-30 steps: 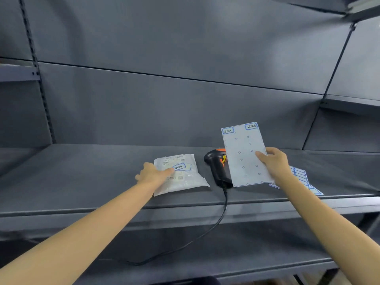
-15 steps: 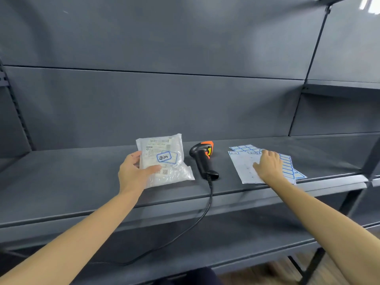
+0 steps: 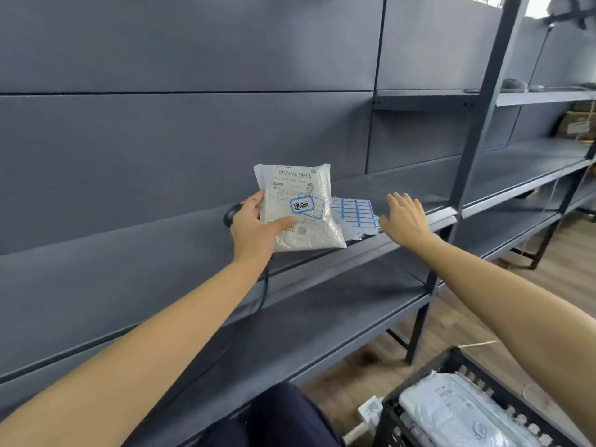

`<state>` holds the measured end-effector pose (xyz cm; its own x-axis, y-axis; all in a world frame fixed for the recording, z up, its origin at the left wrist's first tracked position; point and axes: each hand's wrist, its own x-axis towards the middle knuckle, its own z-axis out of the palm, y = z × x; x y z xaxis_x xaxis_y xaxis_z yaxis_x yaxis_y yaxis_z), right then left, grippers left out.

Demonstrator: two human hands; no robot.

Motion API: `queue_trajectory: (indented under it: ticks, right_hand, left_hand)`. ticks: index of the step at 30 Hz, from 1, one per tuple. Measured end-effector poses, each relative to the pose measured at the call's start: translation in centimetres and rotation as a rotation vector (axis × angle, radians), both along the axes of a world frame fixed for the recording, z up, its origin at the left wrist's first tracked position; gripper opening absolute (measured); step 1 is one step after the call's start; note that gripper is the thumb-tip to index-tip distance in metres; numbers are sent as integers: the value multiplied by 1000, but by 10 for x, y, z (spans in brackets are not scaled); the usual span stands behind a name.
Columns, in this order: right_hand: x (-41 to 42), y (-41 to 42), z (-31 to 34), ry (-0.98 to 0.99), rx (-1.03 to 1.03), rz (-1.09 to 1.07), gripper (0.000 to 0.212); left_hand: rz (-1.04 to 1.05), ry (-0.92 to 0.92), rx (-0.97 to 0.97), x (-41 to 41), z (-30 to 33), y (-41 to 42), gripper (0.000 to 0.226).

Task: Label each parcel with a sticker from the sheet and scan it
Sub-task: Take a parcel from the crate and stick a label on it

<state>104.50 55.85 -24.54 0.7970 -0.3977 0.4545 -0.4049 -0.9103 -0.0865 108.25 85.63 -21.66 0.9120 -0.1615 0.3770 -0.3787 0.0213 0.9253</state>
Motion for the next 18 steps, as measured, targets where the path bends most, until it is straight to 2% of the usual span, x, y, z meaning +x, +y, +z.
queue_trajectory:
  ticks: [4, 8, 11, 15, 18]
  right_hand:
    - [-46, -42, -15, 34, 14, -124, 50]
    - [-94, -81, -45, 4, 80, -231, 45]
    - [-126, -105, -80, 32, 154, -295, 50]
    - [-160, -116, -147, 75, 354, -372, 50]
    - [-182, -114, -204, 44, 612, -436, 51]
  left_hand:
    - [-125, -6, 43, -19, -15, -52, 72]
    - [-245, 47, 69, -40, -44, -103, 74]
    - [-318, 94, 100, -60, -76, -139, 73]
    - [-371, 208, 157, -89, -135, -178, 69]
    - [-411, 338, 196, -113, -190, -192, 67]
